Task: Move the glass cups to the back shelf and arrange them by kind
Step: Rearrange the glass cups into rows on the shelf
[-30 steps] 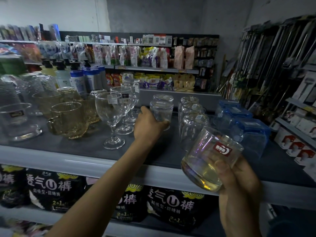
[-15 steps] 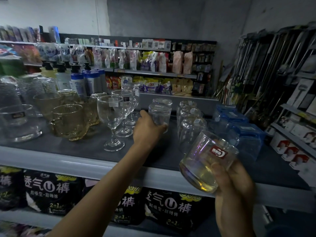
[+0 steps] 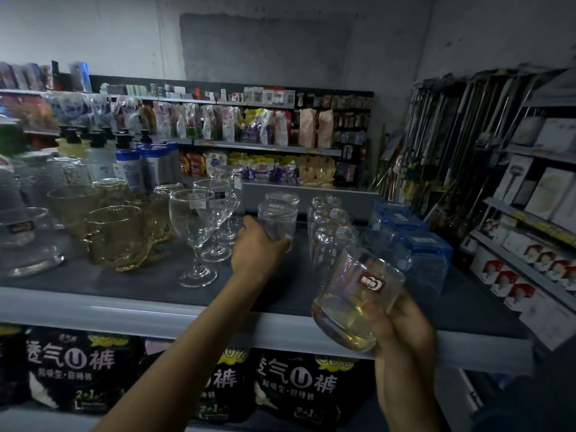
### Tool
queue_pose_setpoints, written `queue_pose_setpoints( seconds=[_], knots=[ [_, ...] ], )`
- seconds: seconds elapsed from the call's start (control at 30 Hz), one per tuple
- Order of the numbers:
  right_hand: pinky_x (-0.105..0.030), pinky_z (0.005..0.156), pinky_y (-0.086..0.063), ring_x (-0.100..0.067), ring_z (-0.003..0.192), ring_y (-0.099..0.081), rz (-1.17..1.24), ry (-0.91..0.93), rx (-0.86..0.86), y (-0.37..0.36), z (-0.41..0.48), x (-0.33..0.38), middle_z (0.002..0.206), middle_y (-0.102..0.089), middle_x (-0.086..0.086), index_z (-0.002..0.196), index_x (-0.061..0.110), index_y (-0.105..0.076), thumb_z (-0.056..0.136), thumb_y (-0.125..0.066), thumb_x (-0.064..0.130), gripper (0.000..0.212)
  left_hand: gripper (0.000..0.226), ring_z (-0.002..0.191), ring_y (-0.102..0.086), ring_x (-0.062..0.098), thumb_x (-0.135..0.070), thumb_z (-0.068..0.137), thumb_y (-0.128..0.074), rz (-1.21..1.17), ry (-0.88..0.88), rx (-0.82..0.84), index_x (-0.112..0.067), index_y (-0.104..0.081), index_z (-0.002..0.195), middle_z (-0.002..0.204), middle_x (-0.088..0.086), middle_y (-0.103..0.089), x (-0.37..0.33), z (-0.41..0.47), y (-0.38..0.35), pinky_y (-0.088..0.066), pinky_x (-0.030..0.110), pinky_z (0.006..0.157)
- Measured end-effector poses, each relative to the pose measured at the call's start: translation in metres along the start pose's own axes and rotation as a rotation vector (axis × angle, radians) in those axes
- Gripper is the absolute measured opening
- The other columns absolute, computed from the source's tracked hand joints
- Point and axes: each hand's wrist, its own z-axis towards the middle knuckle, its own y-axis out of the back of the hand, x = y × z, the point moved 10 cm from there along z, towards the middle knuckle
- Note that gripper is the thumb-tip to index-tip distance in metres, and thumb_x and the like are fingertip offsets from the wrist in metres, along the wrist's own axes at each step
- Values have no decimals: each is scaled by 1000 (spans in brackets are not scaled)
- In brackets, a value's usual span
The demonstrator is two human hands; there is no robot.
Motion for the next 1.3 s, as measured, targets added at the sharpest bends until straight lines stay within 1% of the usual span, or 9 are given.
queue_pose_setpoints(
  seconds=[0.13,0.3,0.43,0.53,0.63,0.83,0.93,1.1,1.3],
  knots=[
    [-29,84,-60,-22,109,-73,160,-43,9,-4,0,-4,120,-75,-7,128,19,-69,54,-94,59,88,86,119,-62,39,-47,75,-83,-41,38,91,-1,-43,136,133,20,-62,1,-5,-1,-53,50,99],
    [-29,81,-60,-26,109,-73,201,-48,8,-1,-2,-3,119,-75,-9,128,17,-63,70,-75,13,59,101,118,-63,27,-75,55,-69,-111,-76,212,-20,-48,137,129,4,-62,-21,-46,23,-56,50,98],
    [-31,79,-60,-29,109,-72,123,-29,95,-8,-6,12,121,-74,-7,127,25,-66,62,-89,36,70,51,106,-66,-1,-63,85,-72,-325,-203,211,-37,-60,127,120,-16,-66,-51,-108,60,-58,33,92],
    [-39,89,-57,-24,117,-70,-80,93,205,-19,-11,39,127,-72,-1,132,35,-64,69,-78,41,65,52,104,-72,3,-74,79,-65,-474,-206,384,-44,-67,121,117,-17,-74,-58,-146,65,-61,38,89],
    [-24,90,-57,-11,119,-68,-240,187,355,-34,-15,69,128,-71,11,132,39,-64,70,-84,37,65,49,102,-75,10,-68,77,-65,-549,-208,520,-45,-68,120,115,-11,-76,-65,-171,62,-64,36,80],
    [-13,99,-48,1,124,-61,-594,422,666,-69,-16,91,132,-64,25,140,36,-58,69,-90,36,77,58,103,-76,14,-53,59,-86,-575,-166,501,-42,-69,114,115,-6,-77,-55,-186,66,-62,37,89],
    [-20,99,-49,-1,125,-60,-607,379,757,-82,-16,91,132,-63,22,140,33,-59,72,-90,33,75,59,96,-78,23,-38,53,-91,-696,-102,402,-25,-74,108,110,2,-79,-40,-186,71,-64,34,78],
    [-30,102,-51,6,129,-55,-579,82,711,-80,-5,79,140,-54,30,139,60,-45,62,-92,55,90,60,94,-78,31,-28,50,-92,-918,-53,286,-12,-73,104,106,12,-79,-25,-182,81,-62,29,74],
    [-18,81,-58,-7,107,-73,-366,-212,610,-87,1,82,117,-75,12,125,40,-63,71,-84,39,58,59,103,-76,35,-29,50,-90,-1124,-30,256,-15,-72,105,109,15,-78,-18,-171,87,-61,45,88]
  ],
)
